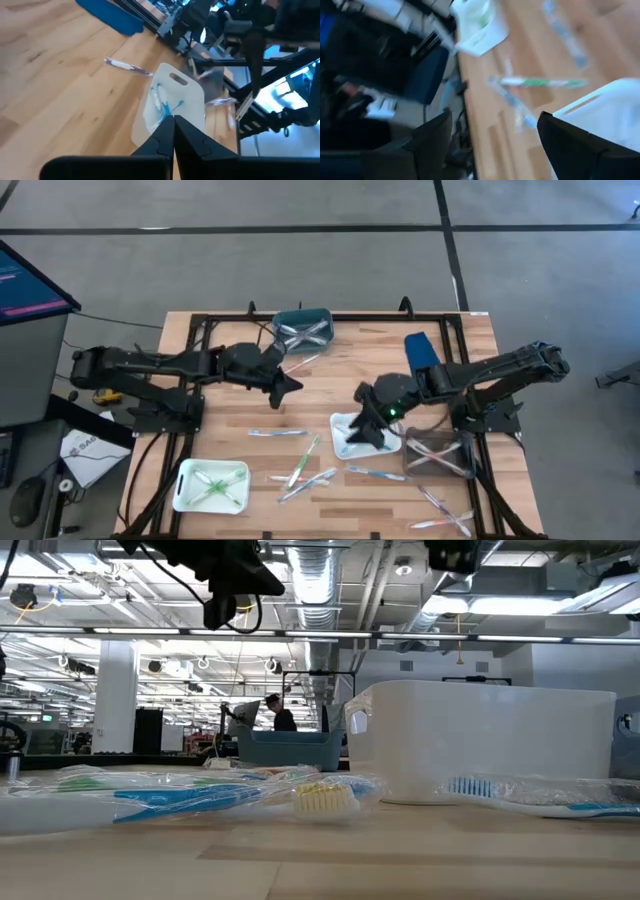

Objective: Pick & Place Toothbrushes
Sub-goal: Put the blue toothbrush into the top white bin

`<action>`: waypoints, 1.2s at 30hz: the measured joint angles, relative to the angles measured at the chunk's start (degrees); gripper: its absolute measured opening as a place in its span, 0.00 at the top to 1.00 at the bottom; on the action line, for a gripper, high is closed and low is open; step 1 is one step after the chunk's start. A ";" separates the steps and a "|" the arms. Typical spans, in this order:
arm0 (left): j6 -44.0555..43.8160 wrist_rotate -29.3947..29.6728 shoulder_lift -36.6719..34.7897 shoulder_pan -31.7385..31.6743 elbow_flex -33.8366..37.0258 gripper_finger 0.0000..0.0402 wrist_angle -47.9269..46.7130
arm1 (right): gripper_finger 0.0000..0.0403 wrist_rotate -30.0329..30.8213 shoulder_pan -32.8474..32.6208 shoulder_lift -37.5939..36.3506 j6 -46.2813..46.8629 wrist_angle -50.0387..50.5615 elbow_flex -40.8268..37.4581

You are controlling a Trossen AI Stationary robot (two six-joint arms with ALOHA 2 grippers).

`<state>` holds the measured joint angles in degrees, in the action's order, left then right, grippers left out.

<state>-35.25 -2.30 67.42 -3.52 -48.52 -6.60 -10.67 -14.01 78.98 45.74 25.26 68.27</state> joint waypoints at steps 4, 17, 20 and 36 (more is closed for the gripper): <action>-5.04 3.43 0.00 2.70 0.89 1.00 1.28 | 0.29 -0.03 -5.29 0.00 0.48 0.02 0.00; -17.74 18.25 0.01 15.54 0.88 1.00 12.58 | 0.29 13.43 -23.83 1.10 13.94 0.35 0.02; -17.74 22.60 0.00 18.44 0.86 1.00 13.34 | 0.29 16.79 -27.00 3.27 12.70 1.95 -0.09; -17.63 29.28 2.93 25.78 0.82 1.00 14.46 | 0.29 20.05 -31.29 24.14 23.79 5.60 -0.02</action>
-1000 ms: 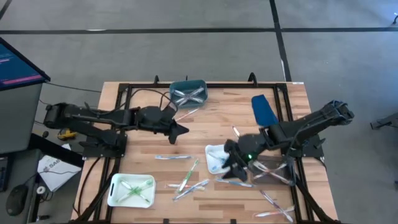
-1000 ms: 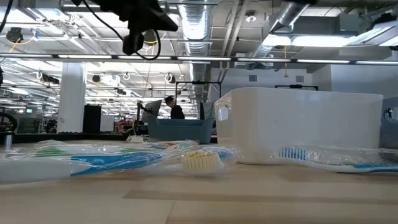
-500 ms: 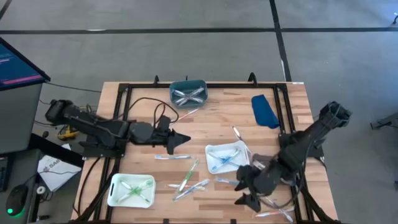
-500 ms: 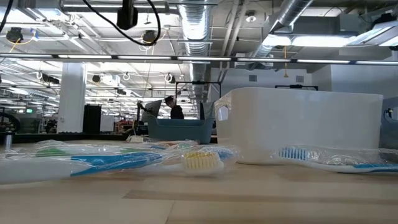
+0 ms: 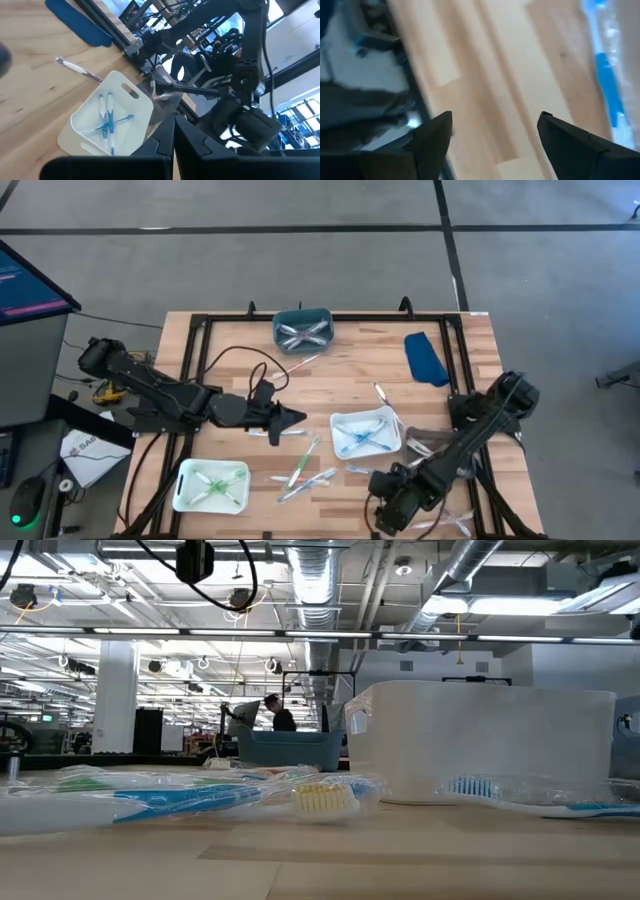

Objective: Pick & Place Toothbrushes
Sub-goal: Put the blue toothbrush into the top white bin

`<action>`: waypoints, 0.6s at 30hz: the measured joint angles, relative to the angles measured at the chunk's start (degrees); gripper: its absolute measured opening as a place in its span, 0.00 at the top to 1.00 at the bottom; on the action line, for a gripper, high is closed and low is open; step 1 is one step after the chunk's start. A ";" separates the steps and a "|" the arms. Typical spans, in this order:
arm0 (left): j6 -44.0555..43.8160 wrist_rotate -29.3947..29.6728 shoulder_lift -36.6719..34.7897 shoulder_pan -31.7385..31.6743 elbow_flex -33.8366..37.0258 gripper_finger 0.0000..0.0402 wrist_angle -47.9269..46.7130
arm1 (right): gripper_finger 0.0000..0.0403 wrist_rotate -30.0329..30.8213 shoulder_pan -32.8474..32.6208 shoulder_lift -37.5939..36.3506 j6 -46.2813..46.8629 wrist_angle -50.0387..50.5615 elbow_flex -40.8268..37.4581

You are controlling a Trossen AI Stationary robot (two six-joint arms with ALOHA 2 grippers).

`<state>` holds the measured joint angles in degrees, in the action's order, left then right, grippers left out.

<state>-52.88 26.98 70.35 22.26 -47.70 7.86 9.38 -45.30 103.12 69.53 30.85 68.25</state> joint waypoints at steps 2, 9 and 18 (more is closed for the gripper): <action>0.04 0.00 -0.02 0.22 0.00 1.00 0.09 | 0.29 1.67 0.10 0.45 5.57 1.45 0.00; 2.97 -3.42 -0.02 0.24 0.00 1.00 0.09 | 0.29 2.85 2.50 -0.58 37.69 4.02 0.04; 4.95 -4.85 -0.04 0.20 0.00 1.00 0.33 | 0.29 2.56 7.72 -0.75 35.72 6.72 0.04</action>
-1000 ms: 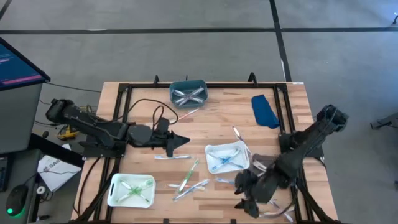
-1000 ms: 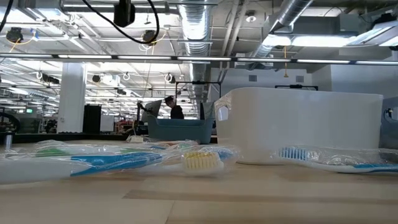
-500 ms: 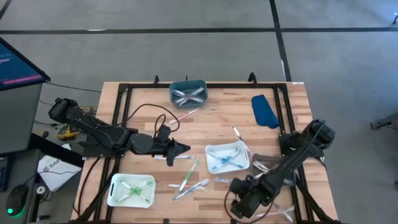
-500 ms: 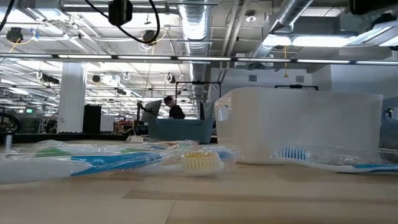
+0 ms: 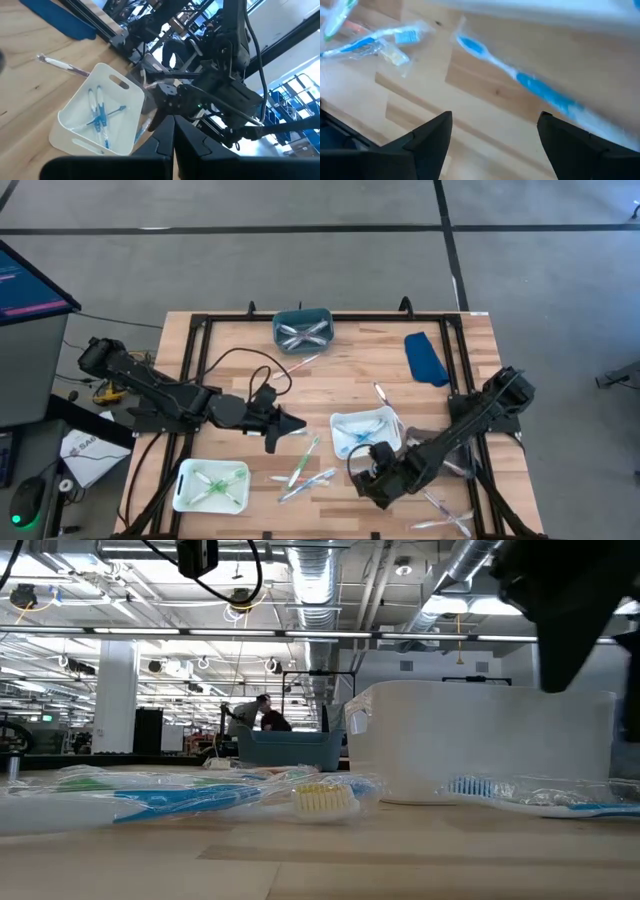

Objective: Pick & Place Toothbrushes
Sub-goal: Put the blue toothbrush into the top white bin

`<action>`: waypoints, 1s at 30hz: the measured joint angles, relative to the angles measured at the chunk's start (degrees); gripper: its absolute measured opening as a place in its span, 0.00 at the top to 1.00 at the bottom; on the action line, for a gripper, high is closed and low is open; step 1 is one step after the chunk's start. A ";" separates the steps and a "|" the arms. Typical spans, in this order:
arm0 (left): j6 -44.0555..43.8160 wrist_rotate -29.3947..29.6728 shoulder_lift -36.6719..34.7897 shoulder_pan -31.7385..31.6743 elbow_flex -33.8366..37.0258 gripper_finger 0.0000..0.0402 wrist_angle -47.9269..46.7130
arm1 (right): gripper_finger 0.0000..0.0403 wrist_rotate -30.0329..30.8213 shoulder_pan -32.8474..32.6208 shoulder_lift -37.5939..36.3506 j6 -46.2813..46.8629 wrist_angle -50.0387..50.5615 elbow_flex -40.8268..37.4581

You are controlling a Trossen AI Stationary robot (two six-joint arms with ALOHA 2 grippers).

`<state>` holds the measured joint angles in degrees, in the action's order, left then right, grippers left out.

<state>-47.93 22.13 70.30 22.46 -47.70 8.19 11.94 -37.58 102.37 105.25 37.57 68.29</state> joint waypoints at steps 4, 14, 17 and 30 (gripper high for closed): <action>0.06 0.02 -0.02 -0.02 0.00 1.00 0.00 | 0.29 -0.02 1.87 0.00 -2.94 2.90 0.00; -0.91 -1.01 -0.04 0.17 0.00 1.00 0.02 | 0.68 -1.32 0.39 0.00 5.82 6.80 0.00; -0.93 -1.01 -0.04 0.00 0.00 1.00 0.02 | 0.92 0.41 -0.15 0.00 5.81 6.72 0.00; -0.80 -1.01 -0.04 -0.09 0.00 1.00 0.00 | 1.00 3.13 0.21 0.02 10.52 11.07 0.00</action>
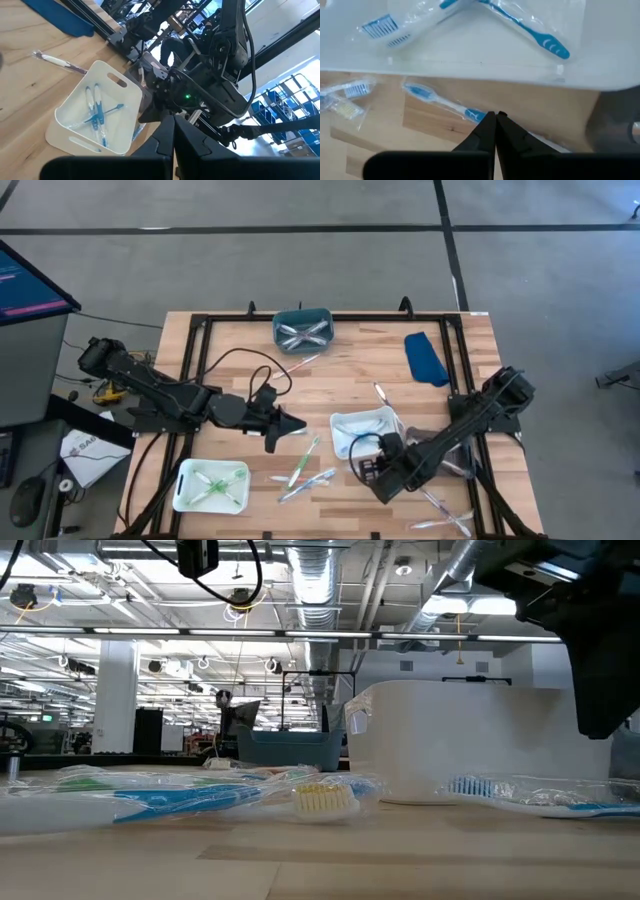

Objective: Pick & Place Toothbrushes
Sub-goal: Put the blue toothbrush into the top white bin

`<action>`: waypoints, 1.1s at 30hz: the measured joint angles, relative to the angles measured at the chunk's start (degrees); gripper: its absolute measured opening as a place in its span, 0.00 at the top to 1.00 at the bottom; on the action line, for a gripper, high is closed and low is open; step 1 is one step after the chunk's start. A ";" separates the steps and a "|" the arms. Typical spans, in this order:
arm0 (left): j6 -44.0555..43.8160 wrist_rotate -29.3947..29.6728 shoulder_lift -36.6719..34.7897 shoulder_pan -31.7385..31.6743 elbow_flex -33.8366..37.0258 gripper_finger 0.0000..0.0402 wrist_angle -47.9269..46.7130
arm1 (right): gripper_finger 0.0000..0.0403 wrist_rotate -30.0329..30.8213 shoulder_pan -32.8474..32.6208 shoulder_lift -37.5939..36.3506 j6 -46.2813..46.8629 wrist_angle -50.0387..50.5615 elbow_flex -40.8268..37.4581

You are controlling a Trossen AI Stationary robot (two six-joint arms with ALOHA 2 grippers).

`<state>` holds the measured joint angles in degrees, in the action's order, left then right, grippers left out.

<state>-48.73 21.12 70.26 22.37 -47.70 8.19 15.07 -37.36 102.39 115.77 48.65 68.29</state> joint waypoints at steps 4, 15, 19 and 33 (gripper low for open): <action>0.02 0.00 0.00 0.00 0.00 1.00 0.00 | 1.00 0.11 0.02 0.02 0.31 0.19 0.00; 0.02 0.00 0.00 0.00 0.00 1.00 0.00 | 1.00 5.14 -1.74 0.04 8.97 0.57 0.00; 0.04 0.02 0.00 0.00 0.00 1.00 0.00 | 1.00 6.03 -1.68 0.04 8.39 -1.52 0.00; 0.47 0.16 -0.02 0.00 0.00 1.00 0.00 | 1.00 3.09 -1.27 10.39 -0.73 -0.06 10.60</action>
<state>-48.26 21.28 70.24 22.37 -47.70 8.19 18.16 -38.63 112.78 115.04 48.58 78.90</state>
